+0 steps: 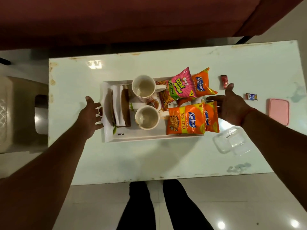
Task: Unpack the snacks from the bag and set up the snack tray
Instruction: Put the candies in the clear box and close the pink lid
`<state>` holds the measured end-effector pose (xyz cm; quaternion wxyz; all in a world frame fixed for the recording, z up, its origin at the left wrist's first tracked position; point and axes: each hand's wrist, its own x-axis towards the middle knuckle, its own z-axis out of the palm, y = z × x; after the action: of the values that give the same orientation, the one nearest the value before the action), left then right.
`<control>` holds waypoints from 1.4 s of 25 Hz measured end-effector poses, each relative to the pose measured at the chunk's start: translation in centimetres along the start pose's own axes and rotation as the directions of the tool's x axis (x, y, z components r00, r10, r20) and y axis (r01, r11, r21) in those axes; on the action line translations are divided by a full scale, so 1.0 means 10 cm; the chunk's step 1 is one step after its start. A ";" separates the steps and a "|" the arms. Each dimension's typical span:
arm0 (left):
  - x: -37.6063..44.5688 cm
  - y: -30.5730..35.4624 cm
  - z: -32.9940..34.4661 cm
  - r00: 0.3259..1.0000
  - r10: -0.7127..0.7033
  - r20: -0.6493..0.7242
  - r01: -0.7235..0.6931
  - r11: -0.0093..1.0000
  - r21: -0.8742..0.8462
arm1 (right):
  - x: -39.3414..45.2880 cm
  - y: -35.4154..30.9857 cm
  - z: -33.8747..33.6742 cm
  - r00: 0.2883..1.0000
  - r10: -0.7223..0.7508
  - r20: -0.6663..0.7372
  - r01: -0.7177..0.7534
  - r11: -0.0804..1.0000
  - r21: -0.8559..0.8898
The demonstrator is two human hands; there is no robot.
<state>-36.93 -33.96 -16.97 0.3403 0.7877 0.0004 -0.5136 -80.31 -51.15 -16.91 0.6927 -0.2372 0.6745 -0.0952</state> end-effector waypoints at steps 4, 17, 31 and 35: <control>-0.02 0.04 0.04 0.998 -0.058 -0.002 0.057 0.997 -0.044 | 0.07 0.01 0.09 0.990 0.034 0.133 -0.044 0.996 0.075; -0.09 0.08 0.08 0.992 -0.108 0.064 0.114 0.989 -0.099 | 0.08 0.02 0.10 0.995 0.045 0.086 -0.053 0.995 0.090; -0.51 0.44 0.80 0.521 0.777 0.354 -0.587 0.025 0.809 | -0.27 0.33 -0.20 0.885 -0.379 -0.270 0.301 0.909 -0.287; -0.79 0.60 1.54 0.355 0.733 0.580 -0.660 -0.242 0.711 | -0.32 0.54 -0.40 0.738 -0.630 -0.242 0.297 0.624 -0.723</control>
<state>-51.02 -44.07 -11.10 0.0689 0.6878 -0.7162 -0.0966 -85.47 -45.78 -16.46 0.3296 -0.5991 0.7234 -0.0954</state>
